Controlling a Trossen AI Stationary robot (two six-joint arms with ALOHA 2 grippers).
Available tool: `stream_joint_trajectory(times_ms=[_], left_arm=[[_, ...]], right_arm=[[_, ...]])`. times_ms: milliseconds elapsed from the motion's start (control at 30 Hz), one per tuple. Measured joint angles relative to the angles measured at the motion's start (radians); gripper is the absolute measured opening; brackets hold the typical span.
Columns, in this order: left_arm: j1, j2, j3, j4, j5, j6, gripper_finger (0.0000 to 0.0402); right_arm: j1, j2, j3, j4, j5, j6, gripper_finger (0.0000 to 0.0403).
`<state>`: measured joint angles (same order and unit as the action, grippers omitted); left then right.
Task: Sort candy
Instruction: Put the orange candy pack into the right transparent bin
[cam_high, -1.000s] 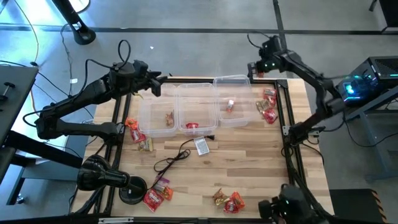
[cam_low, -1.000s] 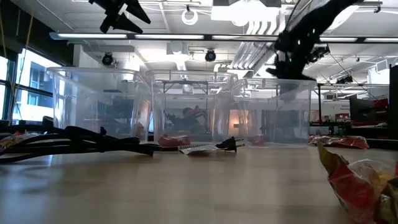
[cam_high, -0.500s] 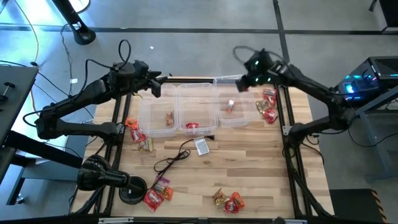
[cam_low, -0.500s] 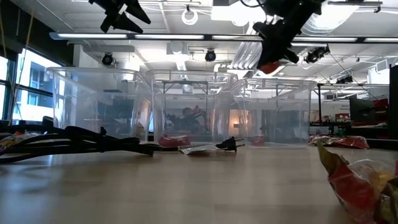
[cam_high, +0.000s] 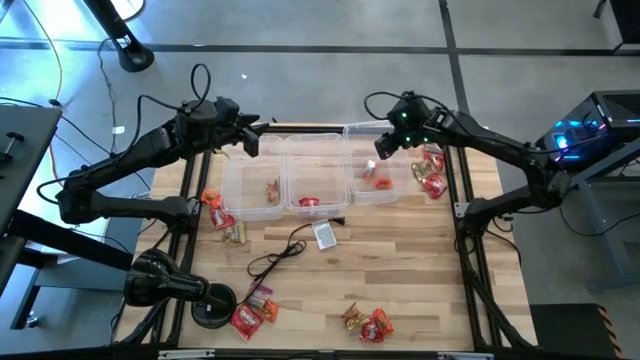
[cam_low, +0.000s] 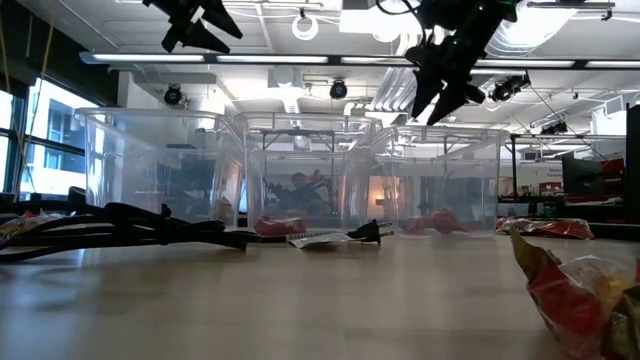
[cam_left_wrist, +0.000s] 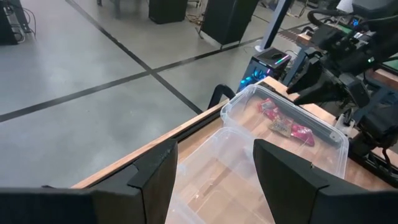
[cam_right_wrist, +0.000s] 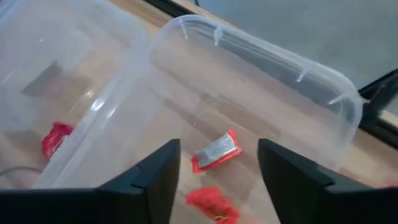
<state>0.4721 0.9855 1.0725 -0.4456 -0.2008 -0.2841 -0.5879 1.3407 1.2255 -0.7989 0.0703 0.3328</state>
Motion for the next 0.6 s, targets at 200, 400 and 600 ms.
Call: stream_joint_trajectory(times_ms=[200, 400, 600], left_arm=[[0.000, 0.000, 0.000, -0.006, 0.000, -0.001, 0.0204], [0.000, 0.000, 0.000, -0.006, 0.000, -0.002, 0.0204], [0.000, 0.000, 0.000, -0.007, 0.000, -0.009, 0.0204]], right_arm=[[-0.064, -0.010, 0.059, -0.110, 0.315, 0.211, 0.0230], [-0.243, 0.022, -0.050, -0.115, 0.327, 0.281, 0.0220], [-0.456, 0.022, -0.233, 0.090, 0.162, 0.385, 0.0216]])
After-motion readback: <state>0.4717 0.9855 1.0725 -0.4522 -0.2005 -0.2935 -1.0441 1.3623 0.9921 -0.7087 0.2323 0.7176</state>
